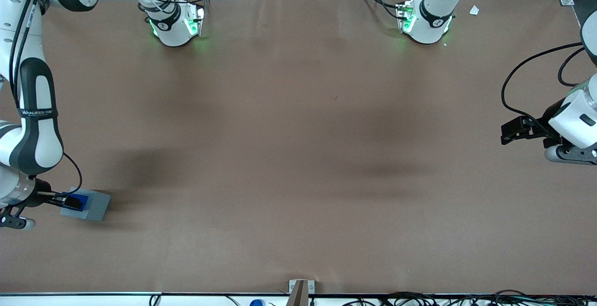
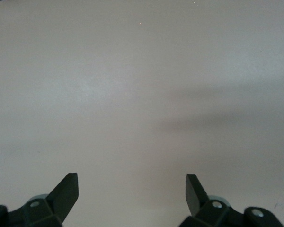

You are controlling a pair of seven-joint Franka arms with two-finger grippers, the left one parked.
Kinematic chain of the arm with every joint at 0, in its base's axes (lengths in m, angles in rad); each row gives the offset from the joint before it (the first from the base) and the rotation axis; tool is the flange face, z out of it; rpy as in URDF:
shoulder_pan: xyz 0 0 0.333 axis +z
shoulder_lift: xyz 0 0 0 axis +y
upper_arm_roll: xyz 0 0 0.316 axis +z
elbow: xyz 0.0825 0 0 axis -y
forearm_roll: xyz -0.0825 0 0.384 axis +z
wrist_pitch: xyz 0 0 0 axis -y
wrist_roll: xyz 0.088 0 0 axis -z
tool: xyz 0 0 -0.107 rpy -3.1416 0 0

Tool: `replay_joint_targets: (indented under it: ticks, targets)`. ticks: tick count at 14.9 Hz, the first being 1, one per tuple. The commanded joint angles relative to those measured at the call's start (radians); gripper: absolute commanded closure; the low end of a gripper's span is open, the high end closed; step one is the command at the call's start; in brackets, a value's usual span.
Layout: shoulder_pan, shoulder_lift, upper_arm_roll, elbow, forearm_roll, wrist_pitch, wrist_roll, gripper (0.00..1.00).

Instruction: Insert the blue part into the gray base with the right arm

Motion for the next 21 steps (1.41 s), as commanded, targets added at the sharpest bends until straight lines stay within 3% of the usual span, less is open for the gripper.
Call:
replay_joint_targets:
  ticks: [1, 4, 7, 12, 15, 21]
  targets:
    - [0.057, -0.121, -0.003, -0.013, -0.007, -0.177, 0.019, 0.00]
    - [0.123, -0.286, 0.000, -0.025, -0.102, -0.398, 0.081, 0.00]
    - [0.169, -0.437, 0.003, -0.045, -0.098, -0.561, 0.123, 0.00]
    - [0.224, -0.713, 0.005, -0.192, -0.096, -0.657, 0.166, 0.00]
    - [0.252, -0.781, 0.005, -0.178, -0.099, -0.708, 0.221, 0.00]
    - [0.254, -0.776, 0.003, -0.102, -0.112, -0.776, 0.235, 0.00]
